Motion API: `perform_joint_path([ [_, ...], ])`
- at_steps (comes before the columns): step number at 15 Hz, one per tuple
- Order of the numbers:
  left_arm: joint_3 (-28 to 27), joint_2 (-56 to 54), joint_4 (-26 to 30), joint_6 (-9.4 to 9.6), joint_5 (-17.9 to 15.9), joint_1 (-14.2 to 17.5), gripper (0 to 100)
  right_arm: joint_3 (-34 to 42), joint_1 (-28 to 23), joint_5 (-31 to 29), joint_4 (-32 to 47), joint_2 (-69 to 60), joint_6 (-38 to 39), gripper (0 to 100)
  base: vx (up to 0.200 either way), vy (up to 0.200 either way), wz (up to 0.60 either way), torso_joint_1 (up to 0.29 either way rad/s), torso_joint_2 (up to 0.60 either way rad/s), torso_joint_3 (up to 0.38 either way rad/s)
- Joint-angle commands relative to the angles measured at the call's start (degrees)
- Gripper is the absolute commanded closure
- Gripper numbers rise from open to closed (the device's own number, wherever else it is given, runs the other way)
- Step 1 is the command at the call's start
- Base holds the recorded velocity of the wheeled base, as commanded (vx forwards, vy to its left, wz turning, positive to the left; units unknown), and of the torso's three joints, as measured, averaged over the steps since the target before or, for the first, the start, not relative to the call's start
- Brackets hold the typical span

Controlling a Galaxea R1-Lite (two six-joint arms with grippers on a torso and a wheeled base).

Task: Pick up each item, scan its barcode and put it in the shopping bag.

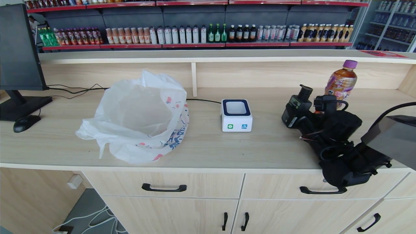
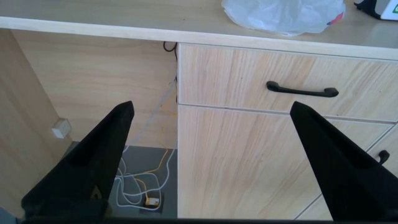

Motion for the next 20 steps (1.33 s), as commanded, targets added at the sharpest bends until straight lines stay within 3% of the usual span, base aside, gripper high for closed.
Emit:
perform_joint_path([
  [1,-0.06,0.06,-0.01,0.00,0.00,-0.01,0,0.14,-0.05,-0.01,-0.01,-1.27,0.00,100,0.000,0.000,0.00,0.000,0.00,0.000],
  [7,0.02,0.06,-0.01,0.00,0.00,-0.01,0,6.03,1.62,0.17,-0.45,-8.65,0.09,100,0.000,0.000,0.00,0.000,0.00,0.000],
  [14,-0.06,0.06,-0.01,0.00,0.00,-0.01,0,15.43,9.18,1.22,-1.51,-18.14,0.00,100,0.000,0.000,0.00,0.000,0.00,0.000],
  [20,-0.06,0.06,-0.01,0.00,0.00,-0.01,0,22.82,25.96,1.75,-1.51,-23.15,-3.34,100,0.000,0.000,0.00,0.000,0.00,0.000],
])
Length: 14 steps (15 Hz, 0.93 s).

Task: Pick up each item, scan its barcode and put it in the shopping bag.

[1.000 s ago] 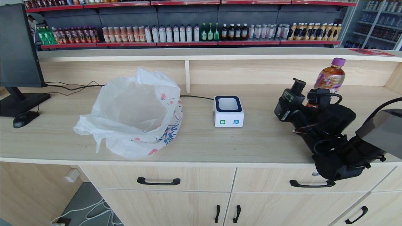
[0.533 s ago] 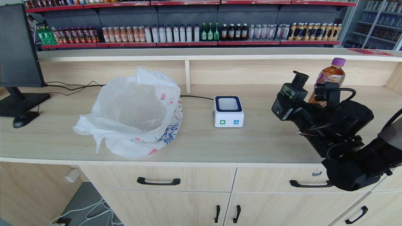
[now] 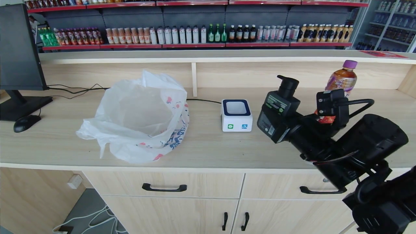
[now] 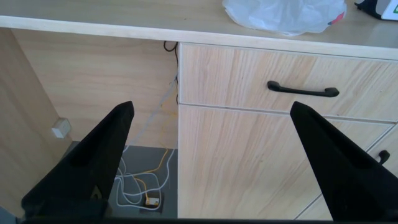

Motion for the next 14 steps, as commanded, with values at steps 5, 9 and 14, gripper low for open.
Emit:
perform_joint_path([
  [5,-0.06,0.06,-0.01,0.02,0.00,0.04,0,8.09,10.48,-0.04,0.02,-9.09,1.24,100,0.000,0.000,0.00,0.000,0.00,0.000],
  [9,0.02,0.06,-0.01,0.02,0.00,0.04,0,13.89,15.49,0.13,0.02,-13.92,0.63,100,0.000,0.000,0.00,0.000,0.00,0.000],
  [14,-0.06,0.06,-0.01,0.02,0.00,0.04,0,10.82,17.60,5.58,0.02,-12.87,8.63,100,0.000,0.000,0.00,0.000,0.00,0.000],
])
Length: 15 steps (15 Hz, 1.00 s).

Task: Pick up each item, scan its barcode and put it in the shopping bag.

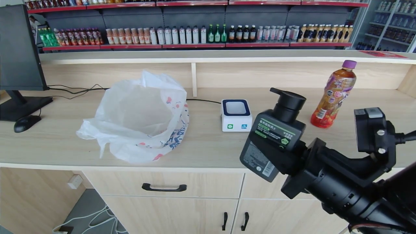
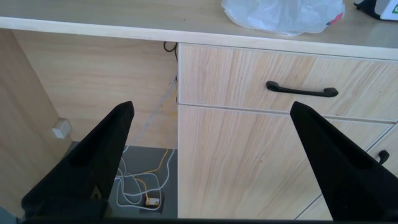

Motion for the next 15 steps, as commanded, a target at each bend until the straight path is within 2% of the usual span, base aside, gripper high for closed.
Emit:
perform_joint_path([
  [1,0.02,0.06,-0.01,0.02,0.00,-0.01,0,-1.95,1.27,2.56,-0.08,-0.39,3.44,100,0.000,0.000,0.00,0.000,0.00,0.000],
  [3,0.02,0.06,-0.01,0.02,0.00,-0.01,0,-4.76,3.03,5.28,-0.08,-1.09,8.37,100,0.000,0.000,0.00,0.000,0.00,0.000],
  [5,-0.06,0.06,-0.01,0.02,0.00,-0.01,0,-9.24,9.97,5.55,-0.08,-2.41,12.06,100,0.000,0.000,0.00,0.000,0.00,0.000],
  [9,0.02,0.06,-0.01,0.02,0.00,-0.01,0,-9.86,14.89,5.55,-0.08,-3.47,16.98,100,0.000,0.000,0.00,0.000,0.00,0.000],
  [15,0.02,0.06,-0.01,0.02,0.00,-0.01,0,-10.38,15.07,5.55,-0.08,-2.85,19.97,100,0.000,0.000,0.00,0.000,0.00,0.000],
])
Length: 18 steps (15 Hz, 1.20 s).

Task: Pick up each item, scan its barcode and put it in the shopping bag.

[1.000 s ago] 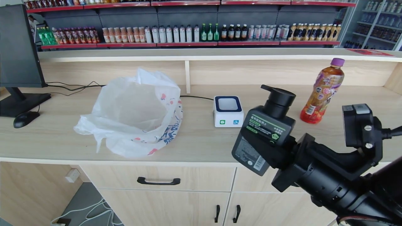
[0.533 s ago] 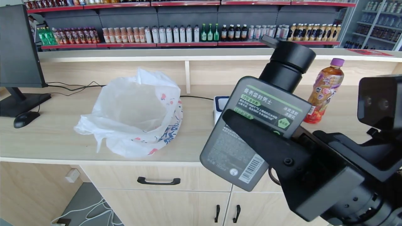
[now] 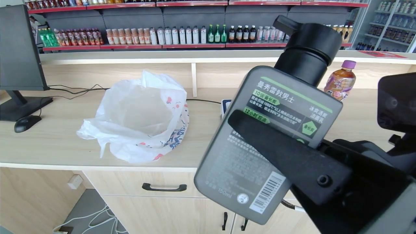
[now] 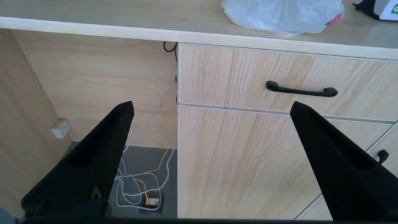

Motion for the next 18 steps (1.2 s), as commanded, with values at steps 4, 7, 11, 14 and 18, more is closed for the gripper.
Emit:
perform_joint_path([
  [4,0.02,0.06,-0.01,0.02,0.00,0.04,0,-2.09,-0.01,0.04,-0.08,-0.34,2.86,100,0.000,0.000,0.00,0.000,0.00,0.000],
  [7,0.02,0.06,-0.01,0.02,0.00,0.04,0,-1.56,-0.01,0.04,-0.08,-0.78,3.74,100,0.000,0.000,0.00,0.000,0.00,0.000],
  [11,-0.06,0.06,-0.01,0.02,0.00,0.04,0,-1.47,-0.01,-0.05,-0.08,-1.13,4.36,100,0.000,0.000,0.00,0.000,0.00,0.000],
  [14,0.02,0.06,-0.01,0.02,0.00,0.04,0,-0.42,-0.01,-0.05,-0.08,-1.31,4.53,100,0.000,0.000,0.00,0.000,0.00,0.000],
  [18,0.02,0.06,-0.01,0.02,0.00,0.04,0,1.60,-0.01,-0.05,-0.08,-1.31,4.09,100,0.000,0.000,0.00,0.000,0.00,0.000],
])
